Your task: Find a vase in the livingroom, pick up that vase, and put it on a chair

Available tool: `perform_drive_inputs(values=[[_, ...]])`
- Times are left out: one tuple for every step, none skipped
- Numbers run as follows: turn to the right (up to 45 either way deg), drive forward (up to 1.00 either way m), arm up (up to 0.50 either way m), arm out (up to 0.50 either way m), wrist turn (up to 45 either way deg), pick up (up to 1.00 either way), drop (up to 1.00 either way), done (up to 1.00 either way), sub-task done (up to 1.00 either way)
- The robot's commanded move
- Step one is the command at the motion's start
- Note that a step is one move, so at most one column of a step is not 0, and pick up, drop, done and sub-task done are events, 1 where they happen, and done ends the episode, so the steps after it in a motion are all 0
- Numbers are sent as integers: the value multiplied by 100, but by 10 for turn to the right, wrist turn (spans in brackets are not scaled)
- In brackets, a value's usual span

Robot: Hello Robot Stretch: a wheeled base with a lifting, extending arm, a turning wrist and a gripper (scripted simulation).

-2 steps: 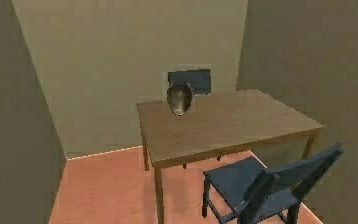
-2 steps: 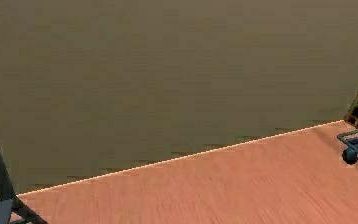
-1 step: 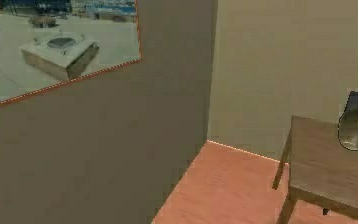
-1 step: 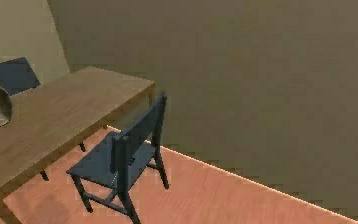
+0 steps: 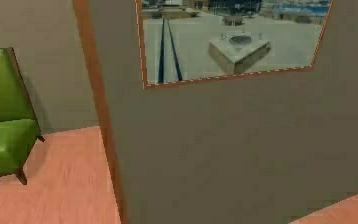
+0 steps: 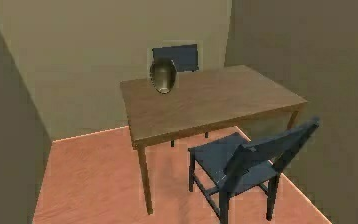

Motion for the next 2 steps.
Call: perform_drive_inputs(values=[[450,0,0,0,0,0,0,0,0],[150,0,0,0,0,0,0,0,0]])
